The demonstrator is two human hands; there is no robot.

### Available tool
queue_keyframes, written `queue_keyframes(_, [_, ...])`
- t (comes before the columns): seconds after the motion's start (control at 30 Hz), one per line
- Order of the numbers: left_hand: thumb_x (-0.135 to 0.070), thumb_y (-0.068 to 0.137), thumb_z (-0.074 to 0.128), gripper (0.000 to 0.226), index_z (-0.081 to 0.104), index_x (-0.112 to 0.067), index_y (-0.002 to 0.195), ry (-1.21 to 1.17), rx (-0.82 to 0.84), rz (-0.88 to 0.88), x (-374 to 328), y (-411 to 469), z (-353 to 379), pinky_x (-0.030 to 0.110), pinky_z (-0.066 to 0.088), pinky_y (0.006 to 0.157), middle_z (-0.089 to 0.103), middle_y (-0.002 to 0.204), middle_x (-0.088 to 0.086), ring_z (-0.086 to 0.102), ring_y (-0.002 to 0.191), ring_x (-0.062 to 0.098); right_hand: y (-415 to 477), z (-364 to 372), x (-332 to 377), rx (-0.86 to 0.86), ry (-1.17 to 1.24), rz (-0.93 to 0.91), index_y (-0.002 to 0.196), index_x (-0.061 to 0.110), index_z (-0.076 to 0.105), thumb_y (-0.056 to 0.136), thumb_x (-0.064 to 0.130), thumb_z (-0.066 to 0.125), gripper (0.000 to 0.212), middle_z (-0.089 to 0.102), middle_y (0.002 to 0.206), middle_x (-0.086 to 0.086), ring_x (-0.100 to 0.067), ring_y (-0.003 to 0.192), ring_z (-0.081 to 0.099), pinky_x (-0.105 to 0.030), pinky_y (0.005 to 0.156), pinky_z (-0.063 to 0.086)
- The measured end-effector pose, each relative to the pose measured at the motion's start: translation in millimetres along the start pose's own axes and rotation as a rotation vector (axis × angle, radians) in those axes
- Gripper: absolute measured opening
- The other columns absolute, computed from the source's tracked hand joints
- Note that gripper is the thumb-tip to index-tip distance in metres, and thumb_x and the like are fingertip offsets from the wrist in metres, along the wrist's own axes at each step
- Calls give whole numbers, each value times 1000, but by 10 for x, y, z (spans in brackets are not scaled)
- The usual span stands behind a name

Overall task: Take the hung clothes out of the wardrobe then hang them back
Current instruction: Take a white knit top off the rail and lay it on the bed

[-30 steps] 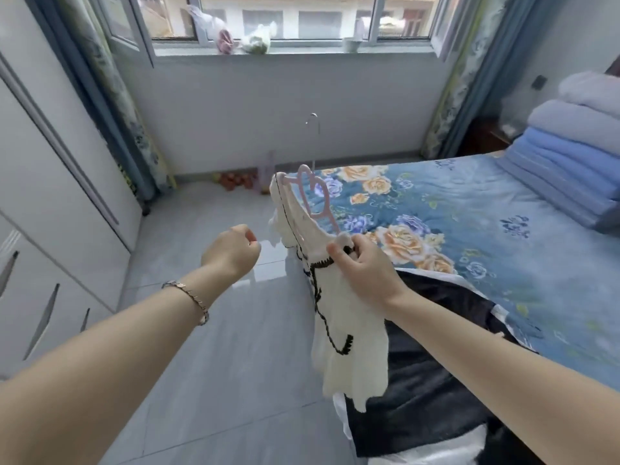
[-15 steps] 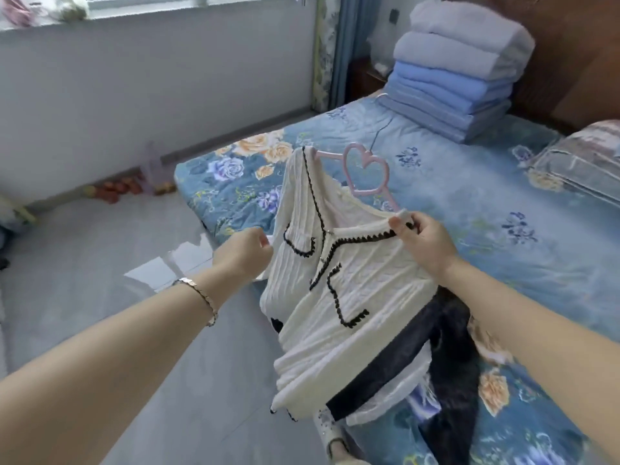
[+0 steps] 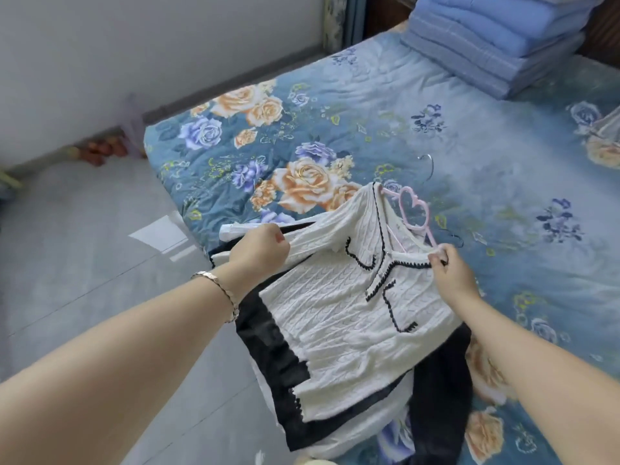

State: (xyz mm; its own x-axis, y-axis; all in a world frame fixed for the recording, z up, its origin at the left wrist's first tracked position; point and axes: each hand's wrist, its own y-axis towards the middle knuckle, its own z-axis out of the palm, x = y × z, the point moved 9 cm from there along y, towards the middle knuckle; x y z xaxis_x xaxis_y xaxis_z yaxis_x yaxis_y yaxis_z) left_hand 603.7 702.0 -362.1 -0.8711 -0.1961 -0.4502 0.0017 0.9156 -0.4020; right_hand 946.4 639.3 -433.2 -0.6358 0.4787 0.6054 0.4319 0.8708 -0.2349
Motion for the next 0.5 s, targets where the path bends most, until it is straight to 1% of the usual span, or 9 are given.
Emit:
queue_keyframes(0.07, [-14, 89, 40, 24, 63, -7, 92, 15, 13, -29, -82, 206, 197, 30, 45, 68, 68, 86, 10, 63, 81, 26, 226, 215, -290, 45, -107, 97, 99, 14, 43, 100, 26, 38, 14, 54, 86, -11, -33, 85, 53, -35, 68, 31])
queue_keyframes(0.17, [-20, 88, 43, 19, 61, -15, 92, 51, 40, -48, -133, 448, 479, 32, 46, 67, 67, 87, 3, 62, 83, 25, 486, 362, -600, -5, -282, 182, 102, 14, 48, 100, 26, 37, 17, 62, 104, -16, -35, 99, 54, -38, 79, 36])
queue_keyframes(0.27, [-19, 89, 43, 19, 61, -14, 94, 82, 78, -54, -188, 664, 730, 35, 50, 72, 66, 91, 3, 61, 85, 25, 763, 389, -852, -84, -288, 260, 113, 13, 54, 99, 26, 39, 24, 63, 109, -19, -36, 103, 52, -40, 87, 37])
queue_keyframes(0.33, [-19, 89, 43, 19, 61, -15, 96, 108, 92, -59, -210, 778, 844, 35, 50, 73, 64, 92, 2, 60, 86, 23, 941, 318, -968, -142, -288, 290, 112, 12, 55, 99, 26, 41, 24, 62, 109, -20, -37, 107, 49, -41, 91, 34])
queue_keyframes(0.37, [-19, 90, 43, 19, 61, -15, 96, 114, 97, -58, -219, 822, 886, 35, 50, 73, 64, 92, 1, 60, 85, 22, 1022, 262, -1010, -172, -292, 302, 111, 11, 56, 98, 26, 42, 24, 61, 112, -20, -36, 110, 47, -41, 93, 32])
queue_keyframes(0.43, [-20, 90, 43, 19, 61, -16, 95, 111, 106, -57, -224, 893, 948, 36, 51, 74, 64, 91, 1, 59, 84, 21, 1148, 140, -1091, -221, -311, 362, 123, 10, 51, 97, 26, 44, 31, 53, 127, -20, -36, 121, 41, -43, 101, 28])
queue_keyframes(0.5, [-20, 89, 43, 18, 60, -16, 95, 108, 113, -59, -216, 923, 963, 36, 50, 73, 64, 91, 0, 59, 84, 21, 1237, 83, -1100, -215, -342, 422, 133, 7, 43, 95, 17, 46, 39, 40, 139, -21, -35, 130, 32, -45, 106, 25])
